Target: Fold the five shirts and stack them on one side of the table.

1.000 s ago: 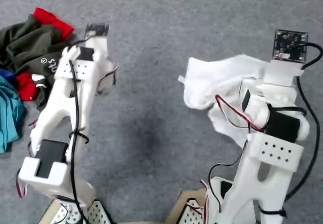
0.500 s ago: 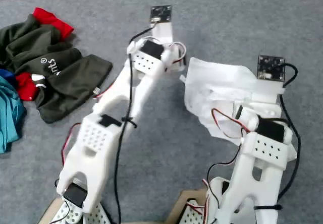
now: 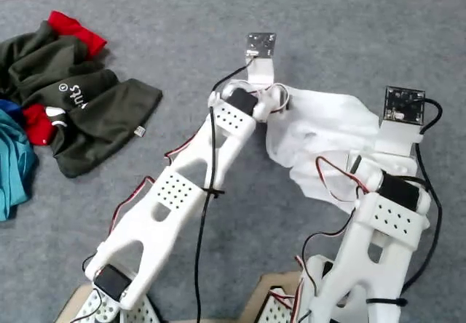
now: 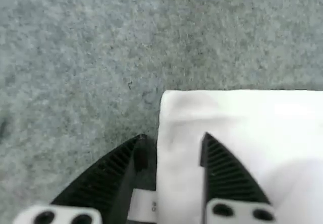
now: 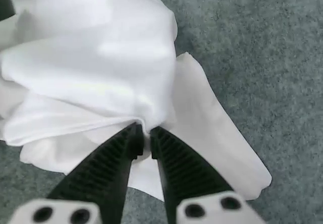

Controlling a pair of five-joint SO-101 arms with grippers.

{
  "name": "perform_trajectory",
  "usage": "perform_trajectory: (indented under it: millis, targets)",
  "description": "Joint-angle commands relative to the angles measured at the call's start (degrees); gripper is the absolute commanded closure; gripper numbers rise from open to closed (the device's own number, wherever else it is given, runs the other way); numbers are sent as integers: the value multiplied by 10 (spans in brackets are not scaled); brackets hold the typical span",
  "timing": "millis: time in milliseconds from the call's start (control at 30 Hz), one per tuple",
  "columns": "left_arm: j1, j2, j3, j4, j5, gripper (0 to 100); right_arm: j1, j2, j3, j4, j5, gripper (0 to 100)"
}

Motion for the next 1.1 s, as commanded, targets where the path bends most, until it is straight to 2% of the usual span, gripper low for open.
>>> perform_trajectory:
  millis: [0, 167, 267, 467, 667, 800, 1067]
  targets:
    - [0, -11, -29, 18, -33, 912, 9, -16, 0, -10, 5, 984]
    - [0, -11, -29, 29, -39, 973, 9, -16, -3, -10, 5, 984]
    - [-4, -14, -29, 47, -38, 972, 9, -17, -7, -11, 5, 984]
    - [-38, -43, -94, 178, -36, 972, 4, -17, -65, 7, 0, 984]
    - [-90, -112, -90, 309, -35, 972, -30, -17, -276, 142, -58, 984]
    - [-150, -159, -89, 370, -35, 972, -27, -16, -367, 177, -70, 984]
    - [-316, -260, -67, 371, -37, 972, -15, -13, -385, 177, -73, 984]
